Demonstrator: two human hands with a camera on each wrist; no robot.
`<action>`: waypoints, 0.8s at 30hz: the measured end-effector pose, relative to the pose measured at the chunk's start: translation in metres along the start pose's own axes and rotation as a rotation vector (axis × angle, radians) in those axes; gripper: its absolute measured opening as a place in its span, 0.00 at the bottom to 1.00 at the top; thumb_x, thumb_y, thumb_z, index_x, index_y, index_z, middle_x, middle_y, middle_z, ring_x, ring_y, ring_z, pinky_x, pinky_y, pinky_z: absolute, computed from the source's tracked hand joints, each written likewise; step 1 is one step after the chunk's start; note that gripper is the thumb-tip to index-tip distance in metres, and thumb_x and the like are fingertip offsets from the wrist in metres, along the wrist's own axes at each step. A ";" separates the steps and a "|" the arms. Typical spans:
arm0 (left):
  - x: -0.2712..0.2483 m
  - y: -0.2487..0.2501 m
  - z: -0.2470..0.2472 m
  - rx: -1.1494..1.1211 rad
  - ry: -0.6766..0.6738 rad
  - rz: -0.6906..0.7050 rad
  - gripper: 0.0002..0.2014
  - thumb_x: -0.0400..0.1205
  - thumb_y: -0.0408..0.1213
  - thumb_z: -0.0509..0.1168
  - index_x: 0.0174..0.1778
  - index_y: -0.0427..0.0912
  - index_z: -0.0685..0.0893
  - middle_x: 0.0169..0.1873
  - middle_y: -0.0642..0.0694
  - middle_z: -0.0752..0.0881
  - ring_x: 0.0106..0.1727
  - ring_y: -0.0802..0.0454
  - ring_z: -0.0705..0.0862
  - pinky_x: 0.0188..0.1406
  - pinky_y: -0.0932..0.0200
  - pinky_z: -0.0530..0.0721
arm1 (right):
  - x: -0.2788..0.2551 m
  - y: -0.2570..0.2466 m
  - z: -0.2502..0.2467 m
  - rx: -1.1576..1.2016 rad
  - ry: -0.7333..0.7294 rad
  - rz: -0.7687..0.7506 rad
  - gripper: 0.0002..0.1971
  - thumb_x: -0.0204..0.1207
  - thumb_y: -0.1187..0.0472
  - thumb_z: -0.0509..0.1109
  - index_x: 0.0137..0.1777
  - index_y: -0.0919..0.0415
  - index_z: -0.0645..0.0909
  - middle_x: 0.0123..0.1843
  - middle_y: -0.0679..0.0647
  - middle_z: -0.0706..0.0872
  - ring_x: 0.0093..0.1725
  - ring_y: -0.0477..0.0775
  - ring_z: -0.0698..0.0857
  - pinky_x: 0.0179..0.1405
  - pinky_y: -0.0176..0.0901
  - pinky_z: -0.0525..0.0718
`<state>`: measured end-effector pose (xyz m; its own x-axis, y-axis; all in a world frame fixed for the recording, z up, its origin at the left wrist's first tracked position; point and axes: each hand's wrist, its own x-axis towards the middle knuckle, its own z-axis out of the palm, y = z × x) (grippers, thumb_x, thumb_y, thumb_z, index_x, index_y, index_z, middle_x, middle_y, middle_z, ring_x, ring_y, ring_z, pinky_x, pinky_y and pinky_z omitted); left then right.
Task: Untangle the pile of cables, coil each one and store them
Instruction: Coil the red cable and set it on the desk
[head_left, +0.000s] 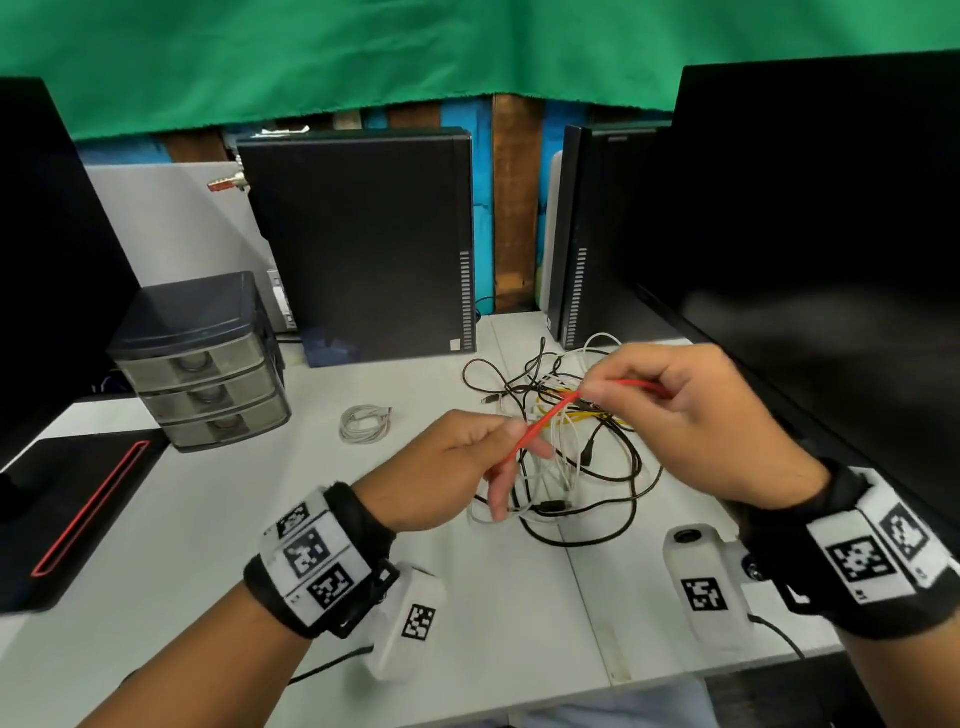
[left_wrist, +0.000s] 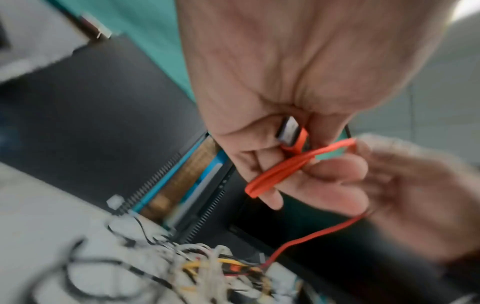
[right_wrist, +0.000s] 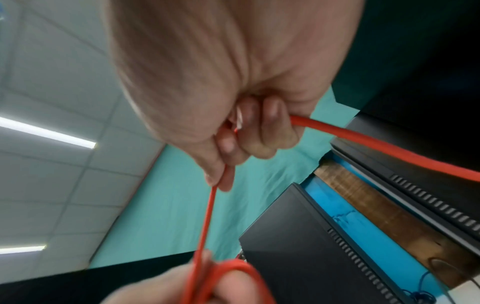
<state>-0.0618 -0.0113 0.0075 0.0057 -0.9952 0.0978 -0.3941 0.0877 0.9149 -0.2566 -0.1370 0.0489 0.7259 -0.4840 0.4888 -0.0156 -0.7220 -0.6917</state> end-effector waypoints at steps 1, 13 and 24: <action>-0.002 0.008 0.000 -0.124 -0.056 0.016 0.26 0.91 0.44 0.48 0.56 0.31 0.88 0.20 0.50 0.80 0.30 0.58 0.84 0.62 0.52 0.83 | 0.002 0.004 -0.002 0.027 0.069 0.000 0.07 0.79 0.60 0.75 0.42 0.47 0.90 0.37 0.58 0.89 0.37 0.65 0.85 0.39 0.50 0.85; 0.001 0.031 -0.013 -0.625 0.490 0.166 0.18 0.84 0.47 0.56 0.52 0.46 0.91 0.36 0.51 0.89 0.55 0.49 0.91 0.62 0.54 0.82 | -0.020 0.014 0.068 -0.128 -0.390 -0.020 0.12 0.89 0.54 0.63 0.63 0.51 0.88 0.37 0.34 0.88 0.36 0.36 0.84 0.41 0.34 0.81; -0.006 0.012 -0.001 0.229 0.043 0.031 0.29 0.91 0.52 0.49 0.44 0.37 0.90 0.33 0.50 0.91 0.45 0.45 0.88 0.60 0.48 0.84 | -0.005 -0.001 0.017 -0.126 -0.124 -0.044 0.08 0.84 0.49 0.68 0.48 0.46 0.87 0.34 0.52 0.87 0.33 0.54 0.84 0.37 0.57 0.84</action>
<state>-0.0654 -0.0042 0.0185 0.0277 -0.9889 0.1458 -0.5929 0.1012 0.7989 -0.2482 -0.1255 0.0380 0.8067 -0.3915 0.4427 -0.0620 -0.8010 -0.5954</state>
